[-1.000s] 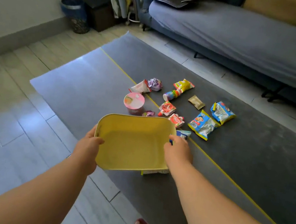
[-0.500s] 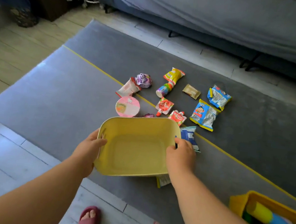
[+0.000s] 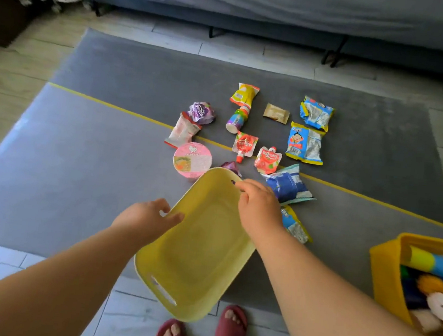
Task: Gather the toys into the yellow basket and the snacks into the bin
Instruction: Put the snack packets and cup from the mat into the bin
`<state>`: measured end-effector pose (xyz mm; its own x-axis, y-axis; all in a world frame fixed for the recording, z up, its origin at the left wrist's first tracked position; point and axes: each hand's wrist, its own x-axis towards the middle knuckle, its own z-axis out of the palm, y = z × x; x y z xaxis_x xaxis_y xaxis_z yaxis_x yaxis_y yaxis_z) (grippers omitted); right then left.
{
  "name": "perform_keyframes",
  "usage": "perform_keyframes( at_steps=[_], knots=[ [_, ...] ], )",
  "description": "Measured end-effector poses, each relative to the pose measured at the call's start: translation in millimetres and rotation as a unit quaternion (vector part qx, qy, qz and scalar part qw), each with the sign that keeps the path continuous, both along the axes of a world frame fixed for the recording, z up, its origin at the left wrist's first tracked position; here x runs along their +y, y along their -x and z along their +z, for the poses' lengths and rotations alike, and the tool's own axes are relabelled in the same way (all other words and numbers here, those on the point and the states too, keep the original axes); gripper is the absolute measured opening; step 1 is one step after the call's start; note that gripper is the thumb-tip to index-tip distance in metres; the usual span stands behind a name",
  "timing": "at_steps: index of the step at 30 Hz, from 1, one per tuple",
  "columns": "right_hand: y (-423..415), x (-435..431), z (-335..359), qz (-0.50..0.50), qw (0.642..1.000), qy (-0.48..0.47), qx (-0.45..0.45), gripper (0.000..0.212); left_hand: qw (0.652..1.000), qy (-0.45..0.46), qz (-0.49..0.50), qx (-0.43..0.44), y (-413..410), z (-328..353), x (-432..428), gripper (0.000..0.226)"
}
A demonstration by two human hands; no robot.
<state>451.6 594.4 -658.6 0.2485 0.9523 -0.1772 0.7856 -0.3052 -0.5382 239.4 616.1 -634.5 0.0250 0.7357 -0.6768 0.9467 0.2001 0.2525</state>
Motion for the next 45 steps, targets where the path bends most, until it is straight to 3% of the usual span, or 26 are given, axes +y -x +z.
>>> perform_keyframes(
  at_steps=[2,4,7,9,12,16,19,23,26,30,34,39,45],
  knots=[
    [-6,3,3,-0.029,0.997,0.011,0.077,0.032,0.999,0.014,-0.043,0.021,-7,-3,8,0.050],
    [-21,4,-3,-0.140,0.983,0.011,0.121,0.024,0.998,0.037,-0.048,-0.007,-17,-5,12,0.049],
    [-55,-5,-33,-0.244,0.966,0.049,0.076,0.025,0.986,0.080,0.070,-0.125,-26,-10,12,0.044],
    [-75,-13,-56,-0.246,0.958,0.144,0.009,0.043,0.956,0.100,0.184,-0.205,-29,-13,11,0.050],
    [-92,-22,-83,-0.221,0.933,0.276,-0.071,0.079,0.921,0.098,0.274,-0.257,-34,-16,7,0.047],
    [-92,-25,-94,-0.194,0.921,0.315,-0.122,0.095,0.873,0.123,0.349,-0.319,-42,-20,2,0.047],
    [-93,-21,-90,-0.186,0.925,0.304,-0.134,0.083,0.862,0.119,0.361,-0.336,-47,-23,1,0.045],
    [-95,-13,-71,-0.223,0.942,0.247,-0.045,0.063,0.862,0.116,0.364,-0.332,-51,-24,2,0.047],
    [-94,-9,-43,-0.247,0.961,0.121,-0.035,0.046,0.865,0.116,0.366,-0.322,-54,-23,2,0.049],
    [-77,-7,9,-0.275,0.954,-0.061,-0.099,0.035,0.865,0.115,0.367,-0.322,-60,-20,1,0.056],
    [-43,-11,36,-0.155,0.935,-0.269,-0.169,0.037,0.863,0.116,0.352,-0.342,-68,-13,2,0.060],
    [-4,-17,25,0.035,0.945,-0.253,-0.205,0.027,0.852,0.116,0.349,-0.372,-74,-7,2,0.058],
    [12,-6,-16,0.110,0.960,-0.116,-0.230,0.033,0.827,0.150,0.349,-0.415,-74,-10,-5,0.057]
  ],
)
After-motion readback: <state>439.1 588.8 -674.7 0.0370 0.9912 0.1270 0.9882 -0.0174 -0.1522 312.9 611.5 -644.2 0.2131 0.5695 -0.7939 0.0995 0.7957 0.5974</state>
